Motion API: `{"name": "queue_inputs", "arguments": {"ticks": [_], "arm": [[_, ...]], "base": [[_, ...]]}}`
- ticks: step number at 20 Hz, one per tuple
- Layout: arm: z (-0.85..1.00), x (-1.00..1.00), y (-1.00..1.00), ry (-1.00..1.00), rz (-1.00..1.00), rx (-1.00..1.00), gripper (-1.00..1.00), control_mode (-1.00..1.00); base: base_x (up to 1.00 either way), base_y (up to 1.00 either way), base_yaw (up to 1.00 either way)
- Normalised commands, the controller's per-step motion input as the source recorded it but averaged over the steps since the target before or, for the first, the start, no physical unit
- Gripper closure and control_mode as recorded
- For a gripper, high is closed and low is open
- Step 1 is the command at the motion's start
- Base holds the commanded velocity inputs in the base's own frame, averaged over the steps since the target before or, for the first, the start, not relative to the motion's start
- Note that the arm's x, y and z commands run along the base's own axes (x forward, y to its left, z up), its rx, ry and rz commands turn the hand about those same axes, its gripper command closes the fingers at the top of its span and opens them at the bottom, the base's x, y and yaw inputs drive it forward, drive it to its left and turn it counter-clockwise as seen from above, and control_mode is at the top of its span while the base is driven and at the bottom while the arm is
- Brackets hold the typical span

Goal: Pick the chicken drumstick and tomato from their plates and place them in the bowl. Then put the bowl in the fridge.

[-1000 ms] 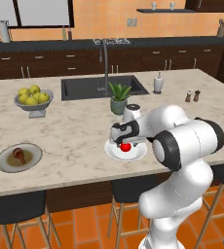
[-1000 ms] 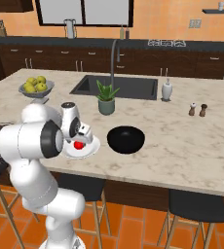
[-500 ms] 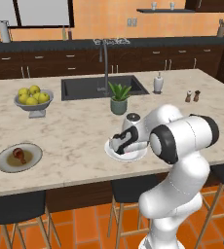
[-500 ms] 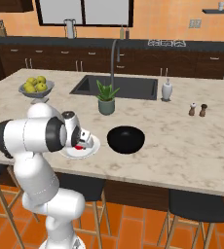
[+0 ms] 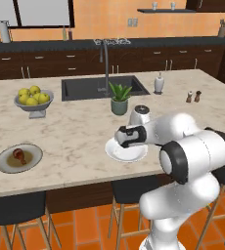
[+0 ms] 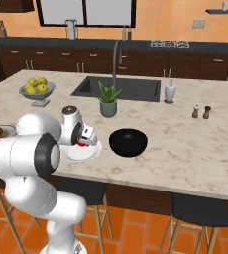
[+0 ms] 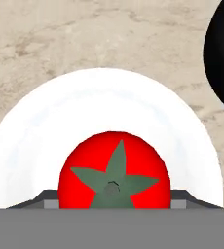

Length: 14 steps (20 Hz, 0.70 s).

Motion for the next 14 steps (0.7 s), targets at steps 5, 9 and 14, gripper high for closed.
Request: {"name": "queue_inputs", "arguments": {"ticks": [5,9,14], "arm": [[1.0,-0.16,-0.88,-0.02,-0.25,0.01,1.0,-1.0],[1.0,0.0,-0.85,-0.01,-0.3,0.08,1.0,-1.0],[0.24,0.16,-0.99,0.04,-0.06,0.04,1.0,-1.0]], "base": [[0.0,0.0,0.0],[0.0,0.0,0.0],[0.0,0.0,0.0]]}}
